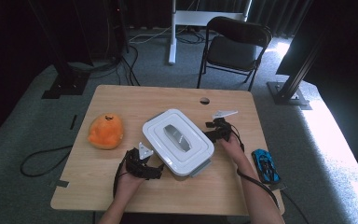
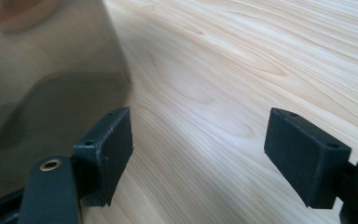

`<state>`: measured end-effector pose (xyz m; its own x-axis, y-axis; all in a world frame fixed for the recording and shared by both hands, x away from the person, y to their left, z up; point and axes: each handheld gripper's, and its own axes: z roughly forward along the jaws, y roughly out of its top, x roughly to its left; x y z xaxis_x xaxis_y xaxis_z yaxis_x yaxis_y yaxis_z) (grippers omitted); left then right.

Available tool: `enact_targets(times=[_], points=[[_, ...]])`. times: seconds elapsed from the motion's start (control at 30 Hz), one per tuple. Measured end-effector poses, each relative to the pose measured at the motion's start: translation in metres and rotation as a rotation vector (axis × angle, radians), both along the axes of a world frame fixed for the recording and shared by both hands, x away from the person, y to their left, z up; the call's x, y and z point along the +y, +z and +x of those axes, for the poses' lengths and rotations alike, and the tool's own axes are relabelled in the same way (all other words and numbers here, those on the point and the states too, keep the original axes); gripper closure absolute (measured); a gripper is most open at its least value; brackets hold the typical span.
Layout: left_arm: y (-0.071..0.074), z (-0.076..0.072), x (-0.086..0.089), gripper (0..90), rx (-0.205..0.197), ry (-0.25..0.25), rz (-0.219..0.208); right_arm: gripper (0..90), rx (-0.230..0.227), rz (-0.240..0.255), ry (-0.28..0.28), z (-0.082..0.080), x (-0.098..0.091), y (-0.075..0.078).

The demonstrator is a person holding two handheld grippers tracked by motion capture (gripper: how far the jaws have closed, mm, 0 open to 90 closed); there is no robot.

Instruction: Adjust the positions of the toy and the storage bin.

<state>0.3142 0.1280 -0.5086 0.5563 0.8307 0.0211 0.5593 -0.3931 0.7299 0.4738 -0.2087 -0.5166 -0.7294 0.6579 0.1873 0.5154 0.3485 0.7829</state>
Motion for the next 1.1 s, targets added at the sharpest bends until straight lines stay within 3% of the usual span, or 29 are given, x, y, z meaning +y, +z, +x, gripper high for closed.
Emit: enact_targets(times=[0.13, 0.23, 0.4, 0.63, 0.77, 0.87, 1.1], points=[[-0.005, 0.001, 0.006, 1.5, -0.003, -0.021, -0.018, 19.9, 0.003, 0.002, -0.059, -0.010, -0.014, 0.003], [-0.009, 0.003, 0.013, 1.5, -0.007, -0.024, -0.038, 17.7, -0.002, -0.035, -0.090, -0.018, -0.023, 0.008], [-0.011, 0.005, 0.023, 1.5, -0.010, -0.022, -0.058, 13.6, -0.001, -0.063, -0.098, -0.031, -0.030, 0.018], [-0.015, 0.002, 0.045, 1.5, 0.000, -0.019, -0.042, 11.5, 0.015, -0.112, -0.112, -0.050, -0.044, 0.025], [-0.020, -0.001, 0.063, 1.5, 0.011, 0.019, -0.048, 11.1, 0.042, -0.064, -0.111, -0.062, -0.054, 0.027], [-0.023, -0.004, 0.075, 1.5, 0.011, 0.041, -0.035, 11.1, 0.047, -0.057, -0.109, -0.071, -0.057, 0.030], [-0.025, -0.015, 0.104, 1.5, 0.012, 0.093, -0.036, 11.1, 0.040, -0.014, -0.105, -0.092, -0.064, 0.037]])
